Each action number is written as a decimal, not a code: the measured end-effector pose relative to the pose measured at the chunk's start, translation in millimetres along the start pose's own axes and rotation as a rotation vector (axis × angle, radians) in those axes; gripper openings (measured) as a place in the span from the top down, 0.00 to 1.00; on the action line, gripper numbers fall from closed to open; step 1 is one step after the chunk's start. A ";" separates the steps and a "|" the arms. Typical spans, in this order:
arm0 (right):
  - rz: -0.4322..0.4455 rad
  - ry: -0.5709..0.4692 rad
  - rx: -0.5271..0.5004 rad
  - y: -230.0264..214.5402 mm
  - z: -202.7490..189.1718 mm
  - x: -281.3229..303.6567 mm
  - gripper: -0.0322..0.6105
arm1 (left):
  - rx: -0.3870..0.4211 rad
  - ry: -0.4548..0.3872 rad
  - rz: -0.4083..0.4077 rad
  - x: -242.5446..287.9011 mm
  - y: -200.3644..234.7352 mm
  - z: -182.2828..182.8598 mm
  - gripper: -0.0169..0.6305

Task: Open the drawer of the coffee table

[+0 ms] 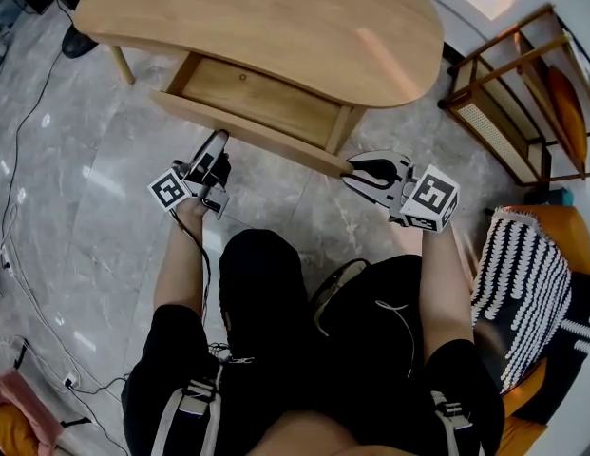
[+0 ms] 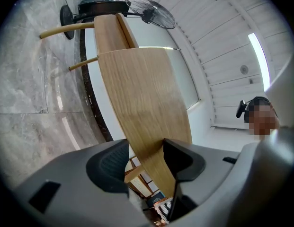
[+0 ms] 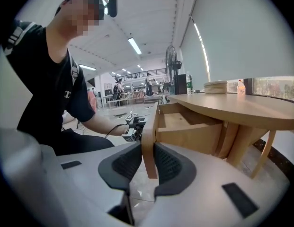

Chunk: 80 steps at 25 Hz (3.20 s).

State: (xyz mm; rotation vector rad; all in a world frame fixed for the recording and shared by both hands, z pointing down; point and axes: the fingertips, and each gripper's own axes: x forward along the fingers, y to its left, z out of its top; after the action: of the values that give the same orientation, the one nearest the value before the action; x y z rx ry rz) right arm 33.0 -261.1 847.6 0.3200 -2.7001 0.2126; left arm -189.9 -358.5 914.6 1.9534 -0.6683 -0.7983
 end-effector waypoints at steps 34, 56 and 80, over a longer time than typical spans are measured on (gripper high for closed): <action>-0.186 -0.267 -0.003 -27.8 54.1 -29.2 0.93 | 0.993 0.168 0.637 -56.1 -66.8 35.2 0.92; -0.729 -0.356 0.181 -68.6 353.5 -167.1 0.93 | 1.125 0.109 0.781 91.3 -421.7 157.3 0.94; -0.849 -0.474 0.082 69.2 711.3 -350.1 0.93 | 1.246 0.092 0.667 194.5 -822.9 224.4 0.94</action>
State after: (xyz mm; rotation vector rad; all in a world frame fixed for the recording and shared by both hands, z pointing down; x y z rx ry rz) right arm 55.6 -266.4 52.2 1.6532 -2.7001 -0.0148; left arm -119.6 -243.7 50.2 2.4724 -1.9262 0.2516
